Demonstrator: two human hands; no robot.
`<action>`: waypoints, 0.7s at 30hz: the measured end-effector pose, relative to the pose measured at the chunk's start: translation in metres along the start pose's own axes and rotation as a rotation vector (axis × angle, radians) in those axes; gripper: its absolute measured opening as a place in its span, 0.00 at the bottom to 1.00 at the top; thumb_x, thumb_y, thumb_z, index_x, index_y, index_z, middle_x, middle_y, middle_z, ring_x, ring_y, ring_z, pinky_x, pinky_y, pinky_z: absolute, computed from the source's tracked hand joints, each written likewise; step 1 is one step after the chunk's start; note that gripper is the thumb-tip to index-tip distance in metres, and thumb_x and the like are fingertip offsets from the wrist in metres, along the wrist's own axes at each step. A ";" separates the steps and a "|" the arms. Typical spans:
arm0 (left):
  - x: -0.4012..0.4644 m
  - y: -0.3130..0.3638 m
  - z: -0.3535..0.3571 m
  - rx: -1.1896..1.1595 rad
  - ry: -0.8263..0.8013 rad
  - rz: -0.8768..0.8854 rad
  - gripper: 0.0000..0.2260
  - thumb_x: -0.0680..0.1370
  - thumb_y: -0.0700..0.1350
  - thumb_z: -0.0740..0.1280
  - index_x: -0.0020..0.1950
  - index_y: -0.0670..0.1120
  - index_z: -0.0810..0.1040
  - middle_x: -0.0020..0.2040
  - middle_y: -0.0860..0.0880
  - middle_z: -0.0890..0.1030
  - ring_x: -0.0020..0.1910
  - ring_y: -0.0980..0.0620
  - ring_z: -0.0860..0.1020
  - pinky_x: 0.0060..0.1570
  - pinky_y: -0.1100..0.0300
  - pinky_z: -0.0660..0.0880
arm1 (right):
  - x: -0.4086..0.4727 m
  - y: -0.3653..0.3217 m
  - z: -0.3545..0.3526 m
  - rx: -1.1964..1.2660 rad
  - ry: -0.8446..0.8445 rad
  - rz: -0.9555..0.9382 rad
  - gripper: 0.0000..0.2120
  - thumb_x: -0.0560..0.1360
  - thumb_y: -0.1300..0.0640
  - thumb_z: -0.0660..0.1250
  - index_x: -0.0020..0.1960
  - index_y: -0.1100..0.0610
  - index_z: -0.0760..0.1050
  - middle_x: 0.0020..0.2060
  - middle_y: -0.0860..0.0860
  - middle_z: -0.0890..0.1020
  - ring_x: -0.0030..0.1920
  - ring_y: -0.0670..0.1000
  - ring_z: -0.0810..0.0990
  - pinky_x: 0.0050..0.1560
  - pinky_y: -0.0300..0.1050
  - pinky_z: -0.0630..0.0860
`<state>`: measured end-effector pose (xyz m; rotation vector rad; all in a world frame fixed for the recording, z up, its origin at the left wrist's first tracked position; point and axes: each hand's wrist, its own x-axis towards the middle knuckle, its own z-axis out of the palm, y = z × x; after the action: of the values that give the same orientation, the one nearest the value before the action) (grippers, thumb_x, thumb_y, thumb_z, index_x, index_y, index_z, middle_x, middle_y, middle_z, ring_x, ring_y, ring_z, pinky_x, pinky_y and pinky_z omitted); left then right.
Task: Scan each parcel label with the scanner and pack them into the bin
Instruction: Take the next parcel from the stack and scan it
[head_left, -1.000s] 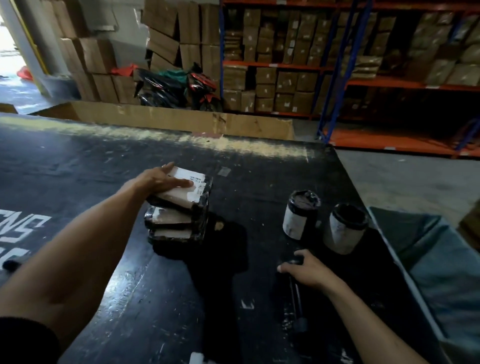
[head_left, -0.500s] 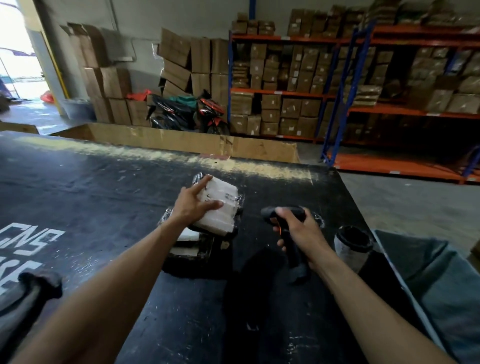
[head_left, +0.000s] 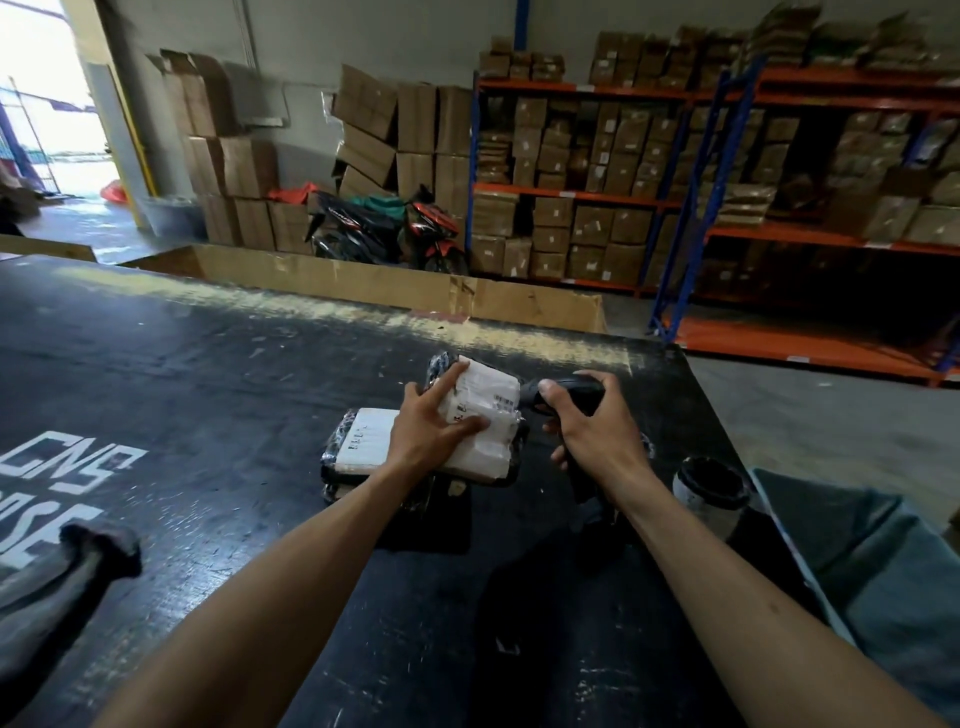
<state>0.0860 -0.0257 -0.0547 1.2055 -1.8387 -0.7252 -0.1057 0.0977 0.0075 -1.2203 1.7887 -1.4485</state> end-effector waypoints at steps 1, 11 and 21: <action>-0.001 0.000 0.002 0.001 0.000 0.006 0.36 0.67 0.63 0.77 0.68 0.79 0.62 0.54 0.50 0.69 0.49 0.48 0.77 0.59 0.52 0.77 | -0.001 0.001 -0.001 0.002 0.003 -0.002 0.29 0.71 0.33 0.70 0.65 0.43 0.65 0.41 0.51 0.87 0.26 0.53 0.85 0.27 0.43 0.80; -0.008 0.001 0.016 -0.150 0.145 -0.100 0.36 0.68 0.57 0.79 0.72 0.70 0.68 0.59 0.45 0.68 0.54 0.45 0.77 0.61 0.57 0.75 | -0.039 0.060 0.001 -0.239 -0.038 0.254 0.24 0.76 0.40 0.69 0.64 0.47 0.61 0.41 0.52 0.85 0.26 0.51 0.85 0.26 0.42 0.80; -0.014 0.007 0.036 -0.337 0.095 -0.094 0.38 0.66 0.59 0.80 0.73 0.68 0.68 0.66 0.46 0.76 0.62 0.49 0.78 0.67 0.50 0.74 | -0.076 0.147 0.007 -0.422 -0.077 0.438 0.28 0.79 0.42 0.68 0.70 0.54 0.61 0.59 0.60 0.82 0.53 0.63 0.86 0.57 0.55 0.82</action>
<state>0.0553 -0.0087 -0.0720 1.0893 -1.5168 -0.9695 -0.1118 0.1644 -0.1446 -0.9642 2.2030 -0.7952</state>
